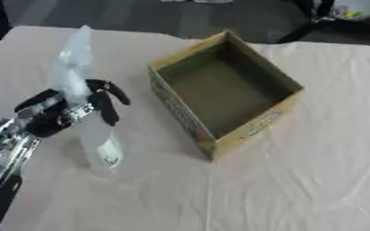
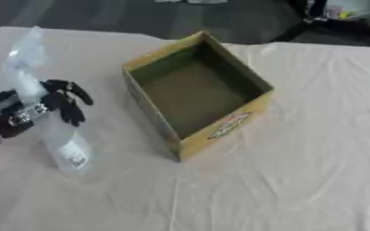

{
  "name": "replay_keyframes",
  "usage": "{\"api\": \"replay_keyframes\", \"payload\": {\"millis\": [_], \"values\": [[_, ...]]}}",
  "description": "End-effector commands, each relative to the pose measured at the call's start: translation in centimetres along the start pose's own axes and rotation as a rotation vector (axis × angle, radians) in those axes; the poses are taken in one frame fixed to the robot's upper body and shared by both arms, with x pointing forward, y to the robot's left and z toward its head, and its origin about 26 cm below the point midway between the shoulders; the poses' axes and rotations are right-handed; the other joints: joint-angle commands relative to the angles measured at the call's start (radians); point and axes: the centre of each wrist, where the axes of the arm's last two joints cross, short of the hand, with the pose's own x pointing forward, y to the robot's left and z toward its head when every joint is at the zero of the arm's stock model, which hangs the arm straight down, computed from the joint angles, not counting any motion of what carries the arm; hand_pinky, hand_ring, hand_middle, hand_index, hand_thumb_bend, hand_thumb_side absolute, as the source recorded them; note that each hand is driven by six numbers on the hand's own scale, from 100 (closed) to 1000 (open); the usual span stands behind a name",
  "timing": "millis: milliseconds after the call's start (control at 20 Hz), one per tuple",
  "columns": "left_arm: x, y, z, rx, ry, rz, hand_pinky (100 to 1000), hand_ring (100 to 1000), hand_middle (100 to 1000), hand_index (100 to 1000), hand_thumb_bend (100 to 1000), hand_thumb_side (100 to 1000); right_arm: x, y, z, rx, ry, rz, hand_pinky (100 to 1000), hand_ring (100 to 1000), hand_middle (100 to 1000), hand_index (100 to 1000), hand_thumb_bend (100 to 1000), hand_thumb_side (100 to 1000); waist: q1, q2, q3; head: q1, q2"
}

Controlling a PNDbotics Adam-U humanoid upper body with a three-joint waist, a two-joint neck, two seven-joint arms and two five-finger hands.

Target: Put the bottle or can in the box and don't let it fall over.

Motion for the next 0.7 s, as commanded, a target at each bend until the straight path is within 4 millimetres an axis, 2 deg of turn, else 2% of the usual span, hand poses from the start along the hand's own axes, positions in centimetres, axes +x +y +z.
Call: {"api": "replay_keyframes", "payload": {"millis": [50,150,200,450,700], "values": [[0.51,0.29,0.00,-0.014,-0.013,-0.029,607,299,654,117,100,689,0.31,-0.04,-0.34,-0.002,-0.015,-0.007,923,997,1000,917,100,523,0.000,-0.010,-0.001,-0.005,-0.010],[0.51,0.27,0.00,-0.015,-0.020,-0.037,607,299,654,117,100,689,0.31,-0.02,-0.33,-0.001,-0.015,-0.007,923,997,1000,917,100,523,0.000,-0.010,-0.001,-0.005,-0.010],[0.49,0.22,-0.03,-0.018,-0.024,-0.039,565,283,635,104,100,657,0.30,0.01,-0.33,-0.001,-0.014,-0.007,924,997,1000,916,100,523,0.001,-0.010,-0.001,-0.006,-0.011],[0.38,0.10,-0.10,-0.025,-0.051,-0.021,522,243,588,100,100,593,0.29,0.08,-0.34,0.002,-0.014,-0.007,924,997,1000,916,100,523,0.002,-0.009,-0.001,-0.008,-0.013],[0.43,0.08,-0.15,-0.008,-0.083,0.000,499,222,561,100,100,577,0.29,0.12,-0.33,0.002,-0.015,-0.008,924,997,1000,916,100,523,0.003,-0.010,0.000,-0.008,-0.014]]}}
